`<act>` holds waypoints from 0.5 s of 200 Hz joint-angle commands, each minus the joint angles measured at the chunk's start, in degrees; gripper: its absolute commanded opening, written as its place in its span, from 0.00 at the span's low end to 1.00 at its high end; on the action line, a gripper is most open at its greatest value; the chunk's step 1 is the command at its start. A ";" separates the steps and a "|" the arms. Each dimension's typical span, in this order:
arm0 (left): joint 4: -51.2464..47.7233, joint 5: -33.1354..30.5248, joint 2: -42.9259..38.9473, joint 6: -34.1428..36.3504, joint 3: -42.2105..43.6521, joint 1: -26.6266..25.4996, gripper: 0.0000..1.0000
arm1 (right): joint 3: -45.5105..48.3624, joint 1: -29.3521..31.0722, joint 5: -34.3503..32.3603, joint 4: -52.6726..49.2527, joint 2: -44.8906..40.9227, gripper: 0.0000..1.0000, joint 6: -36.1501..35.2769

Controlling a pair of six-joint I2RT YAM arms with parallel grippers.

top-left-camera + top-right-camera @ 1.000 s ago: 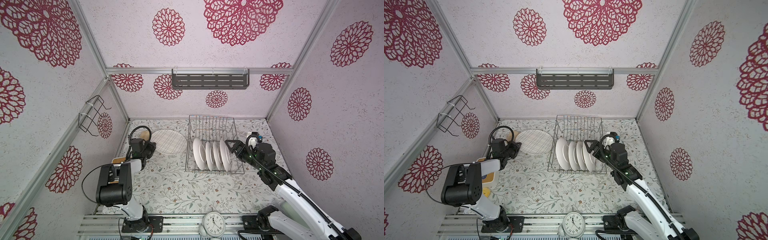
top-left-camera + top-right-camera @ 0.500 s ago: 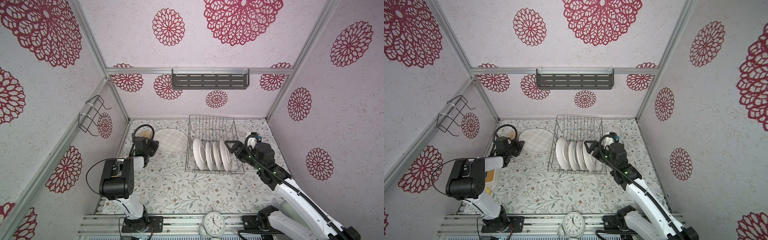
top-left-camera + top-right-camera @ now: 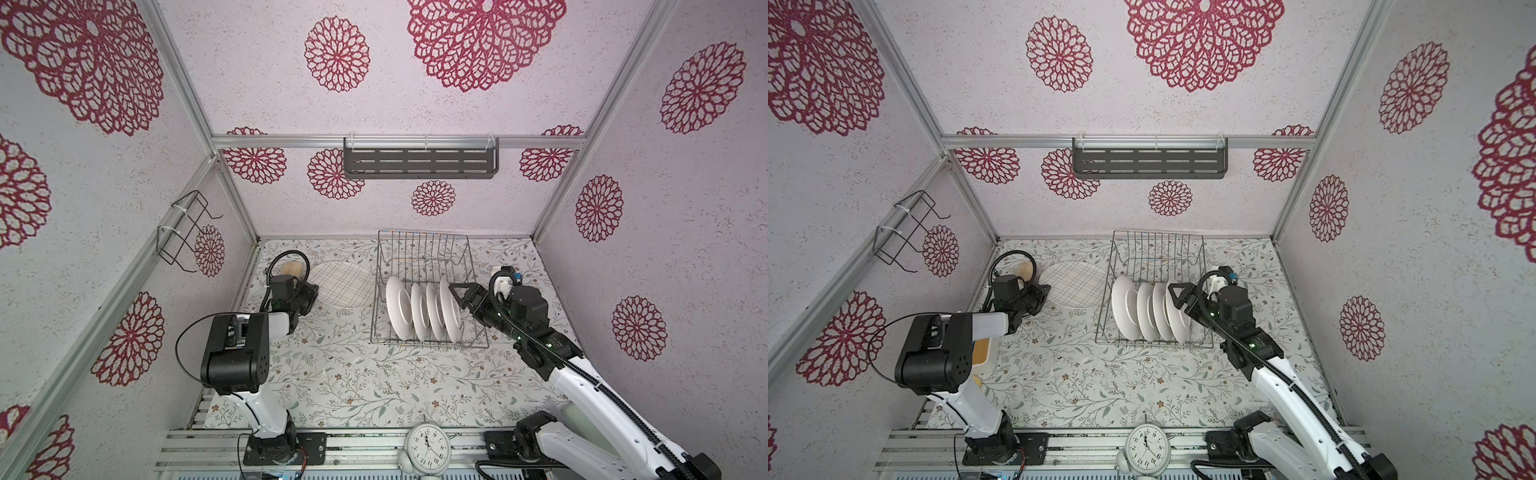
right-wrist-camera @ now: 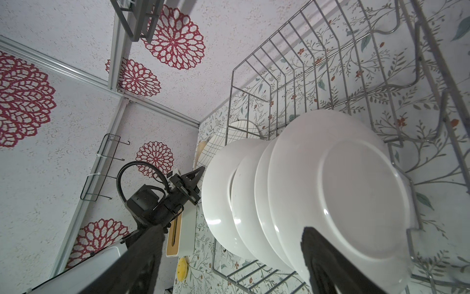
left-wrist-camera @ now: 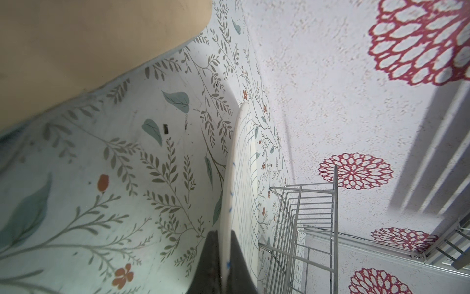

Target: Unload the plates from the dish rack

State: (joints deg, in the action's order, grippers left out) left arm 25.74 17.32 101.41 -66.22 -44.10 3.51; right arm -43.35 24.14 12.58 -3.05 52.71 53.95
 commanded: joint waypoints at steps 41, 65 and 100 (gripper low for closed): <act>1.38 1.25 1.08 -0.61 -2.64 -0.48 0.23 | -2.00 -0.32 -1.24 0.26 -1.64 0.88 -1.40; 0.99 1.05 1.45 -0.54 -3.09 -0.50 0.29 | -2.00 -0.32 -1.32 0.06 -1.70 0.88 -1.61; -0.31 1.06 2.89 -0.26 -5.14 -0.52 0.34 | -1.94 -0.41 -1.50 -0.19 -1.56 0.88 -1.91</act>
State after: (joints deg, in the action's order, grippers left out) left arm 24.95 17.72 102.87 -67.09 -46.83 3.51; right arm -43.35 24.12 12.19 -3.79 52.27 53.56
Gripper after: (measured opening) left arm 0.331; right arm 0.883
